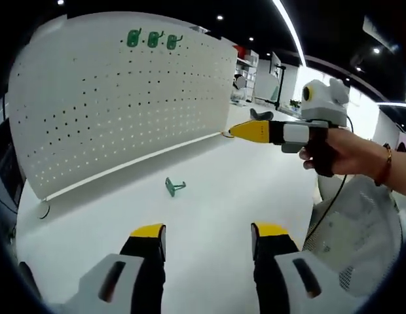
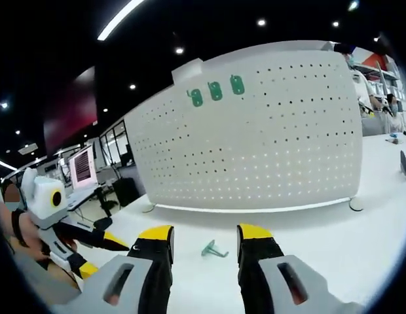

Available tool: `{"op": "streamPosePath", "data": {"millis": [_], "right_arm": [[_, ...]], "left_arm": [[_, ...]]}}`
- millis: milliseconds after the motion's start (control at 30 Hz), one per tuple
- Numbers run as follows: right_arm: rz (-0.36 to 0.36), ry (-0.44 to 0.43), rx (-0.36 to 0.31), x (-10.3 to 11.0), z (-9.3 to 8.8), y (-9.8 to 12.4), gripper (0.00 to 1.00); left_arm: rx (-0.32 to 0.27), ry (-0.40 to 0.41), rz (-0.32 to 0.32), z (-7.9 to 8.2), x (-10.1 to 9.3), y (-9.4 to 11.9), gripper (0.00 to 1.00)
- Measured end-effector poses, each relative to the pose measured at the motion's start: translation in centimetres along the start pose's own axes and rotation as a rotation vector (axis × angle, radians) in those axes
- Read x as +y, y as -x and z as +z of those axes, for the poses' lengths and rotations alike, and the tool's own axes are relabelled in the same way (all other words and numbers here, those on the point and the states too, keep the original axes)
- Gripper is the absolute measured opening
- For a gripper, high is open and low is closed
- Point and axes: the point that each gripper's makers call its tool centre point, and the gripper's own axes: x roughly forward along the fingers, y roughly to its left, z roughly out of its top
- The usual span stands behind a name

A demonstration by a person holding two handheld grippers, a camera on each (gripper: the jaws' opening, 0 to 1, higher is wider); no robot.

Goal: Insert the hook assembly into the mounting plate slot until the hook locks in place.

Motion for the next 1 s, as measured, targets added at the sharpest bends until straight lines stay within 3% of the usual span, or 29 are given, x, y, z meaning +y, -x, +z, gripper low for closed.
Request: {"op": "streamPosePath", "data": {"millis": [467,1000], "right_arm": [[0.005,-0.007,-0.006,0.5,-0.2,1.0,0.39],[0.014,-0.035,0.009,0.9,-1.0,1.9,0.39]], "left_arm": [[0.013,-0.004,0.011,0.5,0.5,-2.0,0.49],[0.078,-0.003,0.014,-1.5,1.1,-3.9,0.46]]}}
